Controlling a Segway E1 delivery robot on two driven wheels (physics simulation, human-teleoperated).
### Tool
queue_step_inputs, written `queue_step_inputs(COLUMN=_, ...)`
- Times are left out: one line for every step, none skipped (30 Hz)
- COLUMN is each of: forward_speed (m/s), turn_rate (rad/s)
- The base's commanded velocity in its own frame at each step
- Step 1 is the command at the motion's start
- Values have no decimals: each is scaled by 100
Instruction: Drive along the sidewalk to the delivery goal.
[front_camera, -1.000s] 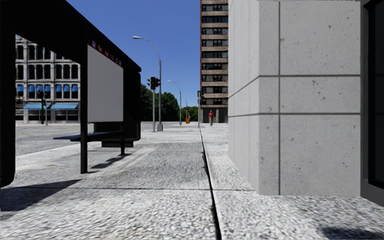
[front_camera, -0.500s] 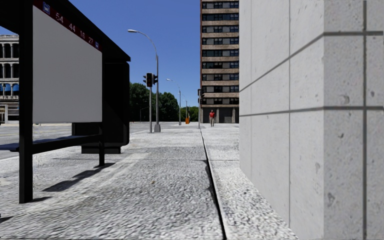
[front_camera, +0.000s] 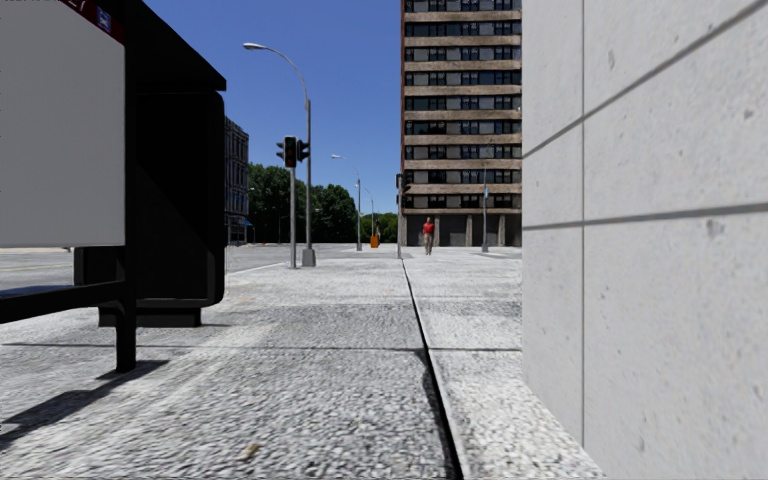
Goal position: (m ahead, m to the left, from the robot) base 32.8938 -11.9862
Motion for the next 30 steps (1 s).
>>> queue_step_inputs(forward_speed=200, turn_rate=0)
queue_step_inputs(forward_speed=200, turn_rate=0)
queue_step_inputs(forward_speed=200, turn_rate=0)
queue_step_inputs(forward_speed=200, turn_rate=0)
queue_step_inputs(forward_speed=200, turn_rate=0)
queue_step_inputs(forward_speed=200, turn_rate=0)
queue_step_inputs(forward_speed=200, turn_rate=0)
queue_step_inputs(forward_speed=200, turn_rate=0)
queue_step_inputs(forward_speed=200, turn_rate=0)
queue_step_inputs(forward_speed=200, turn_rate=0)
queue_step_inputs(forward_speed=200, turn_rate=0)
queue_step_inputs(forward_speed=200, turn_rate=0)
queue_step_inputs(forward_speed=200, turn_rate=0)
queue_step_inputs(forward_speed=200, turn_rate=0)
queue_step_inputs(forward_speed=200, turn_rate=0)
queue_step_inputs(forward_speed=200, turn_rate=0)
queue_step_inputs(forward_speed=200, turn_rate=0)
queue_step_inputs(forward_speed=200, turn_rate=0)
queue_step_inputs(forward_speed=200, turn_rate=0)
queue_step_inputs(forward_speed=200, turn_rate=0)
queue_step_inputs(forward_speed=200, turn_rate=0)
queue_step_inputs(forward_speed=200, turn_rate=0)
queue_step_inputs(forward_speed=200, turn_rate=0)
queue_step_inputs(forward_speed=200, turn_rate=0)
queue_step_inputs(forward_speed=200, turn_rate=0)
queue_step_inputs(forward_speed=200, turn_rate=0)
queue_step_inputs(forward_speed=200, turn_rate=0)
queue_step_inputs(forward_speed=200, turn_rate=0)
queue_step_inputs(forward_speed=200, turn_rate=0)
queue_step_inputs(forward_speed=200, turn_rate=0)
